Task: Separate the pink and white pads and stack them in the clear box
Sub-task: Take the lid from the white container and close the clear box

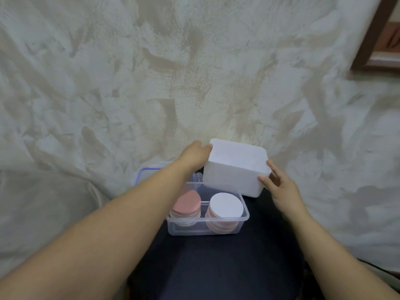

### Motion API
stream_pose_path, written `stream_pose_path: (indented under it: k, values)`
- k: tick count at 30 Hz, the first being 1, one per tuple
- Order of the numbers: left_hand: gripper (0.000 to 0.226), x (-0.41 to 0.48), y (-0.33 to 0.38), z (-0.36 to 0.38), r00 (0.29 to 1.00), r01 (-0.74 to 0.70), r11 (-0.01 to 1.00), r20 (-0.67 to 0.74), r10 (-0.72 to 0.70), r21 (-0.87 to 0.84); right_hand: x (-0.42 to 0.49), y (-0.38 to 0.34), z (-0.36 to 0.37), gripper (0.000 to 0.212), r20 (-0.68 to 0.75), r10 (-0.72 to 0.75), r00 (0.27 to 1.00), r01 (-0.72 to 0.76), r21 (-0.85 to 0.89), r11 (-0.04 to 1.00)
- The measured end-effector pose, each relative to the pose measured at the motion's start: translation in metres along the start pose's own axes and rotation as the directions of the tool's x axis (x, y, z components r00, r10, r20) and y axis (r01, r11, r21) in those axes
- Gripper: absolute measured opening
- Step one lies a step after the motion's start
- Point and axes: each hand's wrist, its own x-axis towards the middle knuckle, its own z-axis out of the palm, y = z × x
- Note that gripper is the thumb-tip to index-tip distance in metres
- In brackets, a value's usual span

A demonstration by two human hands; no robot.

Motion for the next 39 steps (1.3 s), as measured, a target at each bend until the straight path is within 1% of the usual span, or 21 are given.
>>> stream_pose_path:
  k: [1, 3, 4, 5, 7, 8, 11, 13, 15, 17, 19, 21, 23, 25, 26, 29, 32, 35, 37, 38, 39]
  values:
    - [0.045, 0.005, 0.005, 0.005, 0.997, 0.061, 0.998, 0.043, -0.06, -0.024, 0.0, 0.0, -0.001, 0.053, 0.002, -0.004, 1.0, 0.004, 0.001, 1.0]
    - [0.023, 0.01, 0.003, 0.014, 0.988, 0.141, 0.981, 0.083, -0.131, -0.13, 0.0, 0.002, -0.002, 0.053, 0.013, 0.003, 1.0, -0.003, 0.013, 1.0]
    - [0.018, 0.01, -0.001, 0.016, 0.988, 0.147, 0.975, 0.074, -0.136, -0.164, 0.0, 0.002, -0.003, 0.053, 0.018, 0.008, 1.0, -0.008, 0.033, 0.999]
    - [0.02, 0.011, -0.005, 0.017, 0.989, 0.138, 0.974, 0.07, -0.127, -0.181, 0.0, 0.003, -0.003, 0.053, 0.02, 0.014, 1.0, -0.015, 0.074, 0.997]
    - [0.023, 0.008, -0.009, 0.017, 0.995, 0.094, 0.966, 0.057, -0.082, -0.241, -0.001, 0.003, -0.005, 0.06, 0.023, 0.038, 0.999, -0.041, 0.175, 0.984]
    - [0.026, 0.003, -0.008, 0.016, 0.997, 0.076, 0.956, 0.048, -0.065, -0.284, -0.002, 0.002, -0.006, 0.062, 0.037, 0.045, 0.998, -0.052, 0.195, 0.98]
    - [0.039, -0.008, -0.009, 0.015, 0.999, -0.042, 0.916, -0.008, 0.043, -0.398, -0.006, -0.008, -0.005, 0.054, 0.126, 0.02, 0.992, -0.037, 0.137, 0.99]
    - [0.044, -0.019, -0.008, 0.013, 0.995, -0.096, 0.881, -0.037, 0.089, -0.464, -0.011, -0.02, -0.005, 0.053, 0.151, 0.003, 0.988, -0.029, 0.173, 0.985]
    - [0.046, -0.033, -0.004, 0.011, 0.99, -0.141, 0.829, -0.067, 0.125, -0.541, -0.016, -0.036, -0.007, 0.062, 0.169, 0.003, 0.986, -0.045, 0.245, 0.968]
    - [0.043, -0.045, -0.003, 0.009, 0.979, -0.201, 0.779, -0.103, 0.174, -0.594, -0.022, -0.049, -0.009, 0.072, 0.192, -0.016, 0.981, -0.037, 0.271, 0.962]
    - [0.042, -0.059, -0.006, 0.004, 0.967, -0.25, 0.739, -0.124, 0.222, -0.625, -0.028, -0.059, -0.01, 0.072, 0.189, -0.061, 0.98, 0.006, 0.282, 0.959]
    - [0.043, -0.068, -0.013, 0.0, 0.954, -0.296, 0.733, -0.148, 0.262, -0.612, -0.033, -0.066, -0.008, 0.074, 0.171, -0.112, 0.979, 0.056, 0.3, 0.952]
    - [0.041, -0.075, -0.02, -0.006, 0.946, -0.322, 0.73, -0.165, 0.281, -0.603, -0.038, -0.069, -0.006, 0.087, 0.179, -0.166, 0.97, 0.107, 0.301, 0.948]
    - [0.039, -0.08, -0.026, -0.012, 0.947, -0.317, 0.713, -0.169, 0.273, -0.625, -0.045, -0.071, -0.004, 0.101, 0.216, -0.212, 0.953, 0.143, 0.296, 0.944]
    - [0.039, -0.082, -0.028, -0.015, 0.946, -0.319, 0.704, -0.172, 0.274, -0.635, -0.048, -0.071, -0.003, 0.104, 0.233, -0.227, 0.946, 0.154, 0.295, 0.943]
    - [0.038, -0.093, -0.033, -0.022, 0.939, -0.337, 0.694, -0.174, 0.297, -0.635, -0.057, -0.073, 0.001, 0.103, 0.228, -0.263, 0.937, 0.2, 0.267, 0.943]
    - [0.036, -0.102, -0.037, -0.027, 0.944, -0.326, 0.709, -0.168, 0.285, -0.626, -0.064, -0.074, 0.007, 0.102, 0.139, -0.283, 0.949, 0.246, 0.235, 0.94]
    - [0.032, -0.108, -0.033, -0.032, 0.95, -0.312, 0.75, -0.177, 0.258, -0.583, -0.073, -0.074, 0.01, 0.099, 0.063, -0.303, 0.951, 0.281, 0.237, 0.93]
    - [0.034, -0.11, -0.026, -0.034, 0.937, -0.345, 0.787, -0.232, 0.259, -0.511, -0.079, -0.075, 0.011, 0.093, 0.025, -0.322, 0.946, 0.309, 0.223, 0.925]
    - [0.036, -0.112, -0.023, -0.034, 0.9, -0.407, 0.828, -0.324, 0.291, -0.387, -0.083, -0.077, 0.011, 0.091, 0.013, -0.331, 0.944, 0.32, 0.22, 0.921]
    - [0.039, -0.113, -0.019, -0.035, 0.816, -0.494, 0.853, -0.429, 0.387, -0.171, -0.086, -0.078, 0.011, 0.091, 0.003, -0.339, 0.941, 0.33, 0.224, 0.917]
